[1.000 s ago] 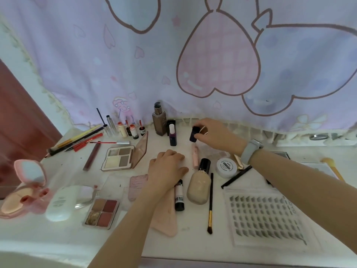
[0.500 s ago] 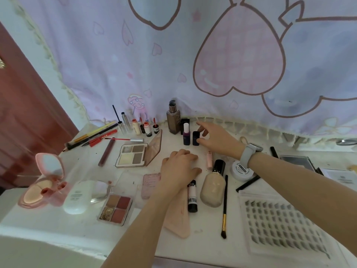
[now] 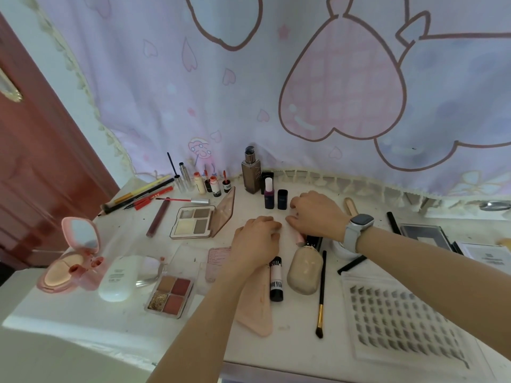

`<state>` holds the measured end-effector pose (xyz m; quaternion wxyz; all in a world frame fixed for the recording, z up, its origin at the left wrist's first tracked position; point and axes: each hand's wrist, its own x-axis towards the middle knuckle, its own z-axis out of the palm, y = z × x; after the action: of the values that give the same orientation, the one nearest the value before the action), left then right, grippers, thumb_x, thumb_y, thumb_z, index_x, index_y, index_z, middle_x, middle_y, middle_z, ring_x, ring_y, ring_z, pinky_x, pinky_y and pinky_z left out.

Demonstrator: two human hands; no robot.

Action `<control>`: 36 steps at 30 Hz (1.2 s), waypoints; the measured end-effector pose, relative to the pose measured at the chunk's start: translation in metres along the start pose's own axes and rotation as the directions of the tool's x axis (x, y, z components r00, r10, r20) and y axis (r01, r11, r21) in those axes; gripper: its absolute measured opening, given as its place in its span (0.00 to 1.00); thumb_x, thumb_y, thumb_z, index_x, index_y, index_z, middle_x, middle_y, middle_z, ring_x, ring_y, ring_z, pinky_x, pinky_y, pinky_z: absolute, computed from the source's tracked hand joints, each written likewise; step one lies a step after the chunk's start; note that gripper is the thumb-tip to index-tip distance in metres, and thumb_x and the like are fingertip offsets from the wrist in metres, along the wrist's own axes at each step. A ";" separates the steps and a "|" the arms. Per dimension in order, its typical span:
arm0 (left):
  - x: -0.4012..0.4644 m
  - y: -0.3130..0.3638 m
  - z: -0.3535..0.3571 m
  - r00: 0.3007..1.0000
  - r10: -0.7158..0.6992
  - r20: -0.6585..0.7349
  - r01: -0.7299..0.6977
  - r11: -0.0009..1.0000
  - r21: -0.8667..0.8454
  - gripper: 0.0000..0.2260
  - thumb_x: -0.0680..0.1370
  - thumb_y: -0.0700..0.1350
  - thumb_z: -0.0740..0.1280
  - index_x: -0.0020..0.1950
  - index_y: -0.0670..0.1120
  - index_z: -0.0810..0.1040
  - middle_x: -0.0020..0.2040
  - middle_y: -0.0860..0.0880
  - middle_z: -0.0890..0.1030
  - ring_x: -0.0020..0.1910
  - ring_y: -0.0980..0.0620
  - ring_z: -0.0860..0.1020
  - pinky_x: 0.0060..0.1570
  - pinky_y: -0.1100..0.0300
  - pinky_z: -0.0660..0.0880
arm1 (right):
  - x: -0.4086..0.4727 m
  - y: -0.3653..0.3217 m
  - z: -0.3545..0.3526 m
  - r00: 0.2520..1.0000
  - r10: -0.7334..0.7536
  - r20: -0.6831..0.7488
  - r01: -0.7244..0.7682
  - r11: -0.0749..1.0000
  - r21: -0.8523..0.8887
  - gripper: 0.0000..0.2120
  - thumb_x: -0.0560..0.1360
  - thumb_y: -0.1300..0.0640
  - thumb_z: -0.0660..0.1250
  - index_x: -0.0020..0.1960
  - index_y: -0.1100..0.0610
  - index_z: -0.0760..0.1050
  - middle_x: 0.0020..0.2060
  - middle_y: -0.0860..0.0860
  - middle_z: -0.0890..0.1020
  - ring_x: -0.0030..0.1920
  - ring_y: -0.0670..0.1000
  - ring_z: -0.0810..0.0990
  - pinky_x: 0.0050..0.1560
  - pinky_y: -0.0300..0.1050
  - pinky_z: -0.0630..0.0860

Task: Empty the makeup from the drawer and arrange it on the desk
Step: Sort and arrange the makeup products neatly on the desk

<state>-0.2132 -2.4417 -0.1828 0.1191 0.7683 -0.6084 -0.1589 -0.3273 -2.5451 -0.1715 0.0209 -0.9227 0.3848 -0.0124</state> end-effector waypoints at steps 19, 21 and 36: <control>-0.018 0.009 -0.010 0.973 -0.012 -0.230 -0.108 0.858 -0.501 0.13 0.79 0.48 0.60 0.64 0.50 0.74 0.57 0.56 0.78 0.50 0.65 0.73 0.48 0.77 0.65 | -0.018 0.008 -0.034 0.970 0.241 -0.012 -0.126 0.549 0.826 0.03 0.72 0.61 0.64 0.42 0.56 0.70 0.33 0.50 0.75 0.36 0.49 0.73 0.38 0.40 0.71; -0.023 0.014 -0.011 0.965 0.027 -0.260 -0.172 0.814 -0.555 0.12 0.78 0.48 0.62 0.62 0.51 0.74 0.50 0.59 0.78 0.45 0.65 0.74 0.41 0.77 0.69 | -0.025 0.006 -0.040 0.965 0.263 -0.021 -0.090 0.401 0.912 0.03 0.74 0.64 0.62 0.45 0.58 0.73 0.31 0.51 0.76 0.31 0.46 0.73 0.32 0.34 0.71; -0.031 0.019 -0.006 0.905 0.136 -0.402 -0.229 0.954 -0.193 0.12 0.81 0.50 0.54 0.61 0.48 0.71 0.34 0.57 0.69 0.32 0.57 0.69 0.34 0.63 0.66 | -0.043 -0.010 -0.032 0.995 0.090 -0.043 0.009 0.342 0.940 0.08 0.77 0.58 0.63 0.41 0.60 0.74 0.26 0.49 0.72 0.27 0.46 0.66 0.31 0.38 0.64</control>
<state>-0.2341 -2.4161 -0.1669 0.3410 0.7039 -0.6197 -0.0644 -0.3513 -2.5085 -0.1390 0.5295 -0.7327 0.3313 -0.2702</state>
